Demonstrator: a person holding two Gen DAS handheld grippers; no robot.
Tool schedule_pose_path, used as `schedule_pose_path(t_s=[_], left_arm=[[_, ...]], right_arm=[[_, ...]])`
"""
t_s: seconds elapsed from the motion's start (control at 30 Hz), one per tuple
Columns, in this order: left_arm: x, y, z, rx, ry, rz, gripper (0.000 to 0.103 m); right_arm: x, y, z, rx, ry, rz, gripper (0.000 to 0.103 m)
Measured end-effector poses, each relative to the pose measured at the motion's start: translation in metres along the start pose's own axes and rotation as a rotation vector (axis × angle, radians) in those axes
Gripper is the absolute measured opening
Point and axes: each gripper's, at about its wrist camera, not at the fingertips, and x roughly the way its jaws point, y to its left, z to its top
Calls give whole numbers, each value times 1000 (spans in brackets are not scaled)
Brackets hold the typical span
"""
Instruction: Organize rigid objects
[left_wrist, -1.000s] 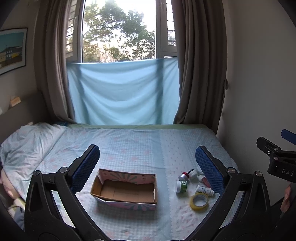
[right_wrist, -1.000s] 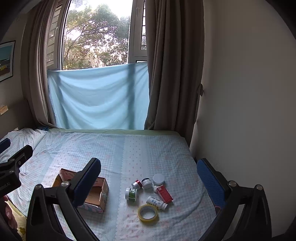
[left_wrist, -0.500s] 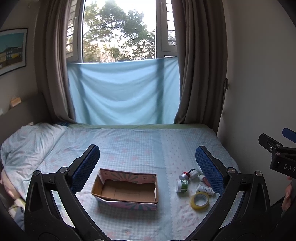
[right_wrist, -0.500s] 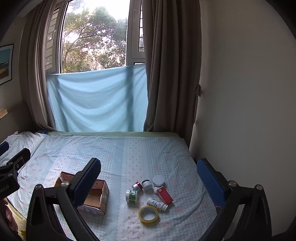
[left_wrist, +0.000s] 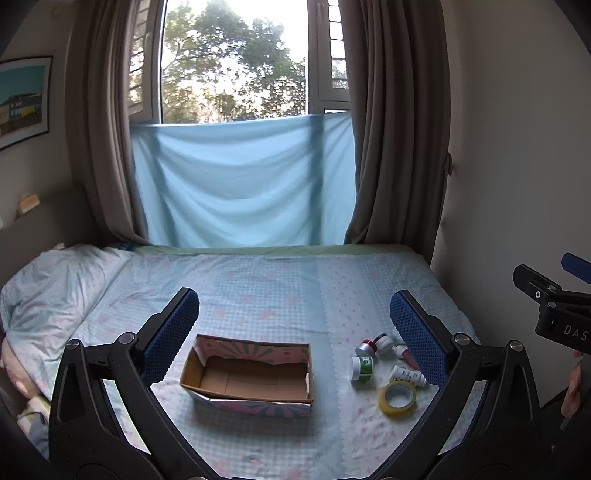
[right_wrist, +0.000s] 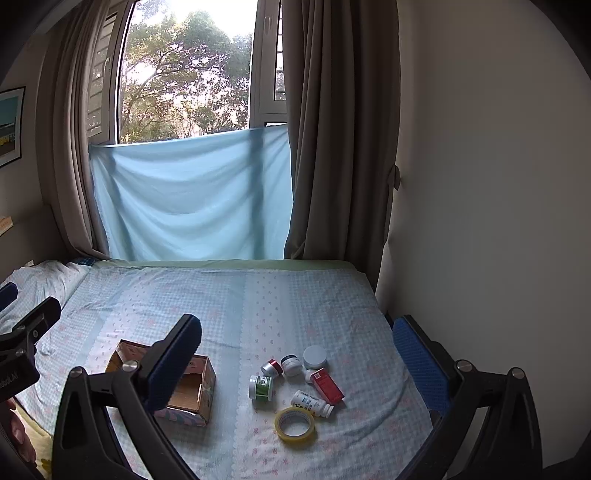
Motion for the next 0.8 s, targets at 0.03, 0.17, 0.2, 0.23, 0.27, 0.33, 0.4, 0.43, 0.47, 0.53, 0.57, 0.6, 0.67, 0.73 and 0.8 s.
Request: schedule_pose_path(t_s=[0.03,0.17,0.2,0.23,0.27,0.33,0.4,0.43,0.47,0.53,0.57,0.6,0.67,0.73,0.8], left_arm=[[0,0,0,0,0,-1,103],[0,1,0,0,2,-4,103],[1,2,0,-1,3,-5,103],[1,2,1,-3,3,-7,103],[1,2,1,-4,4,-7,103],[2,3,1,-5,4,-7,103],[2,3,1,-4,4,-9,103],[2,3,1,-4,4,-10,103],[2,3,1,-4,4,-11,103],[3,4,2,-4,6,-13,103],[4,4,2,-3,5,-14,103],[3,5,2,-3,5,-16,103],[4,6,2,-3,5,-19,103],[6,8,3,-5,7,-24,103],[8,9,3,-6,16,-27,103]], right_arm=[[0,0,0,0,-1,-1,103],[0,0,0,-2,-1,-2,103],[0,0,0,-1,-1,-2,103],[0,0,0,-1,-1,-1,103],[0,0,0,-1,-1,-1,103],[0,-1,0,-1,0,-2,103],[0,-1,0,0,-1,-2,103],[0,-1,0,0,0,-2,103],[0,-1,0,1,0,-2,103],[0,0,1,1,-1,-3,103],[0,1,1,0,0,-4,103],[0,0,1,0,0,-3,103],[0,1,1,0,1,-4,103],[1,0,2,1,2,-3,103],[2,1,2,1,4,-5,103]])
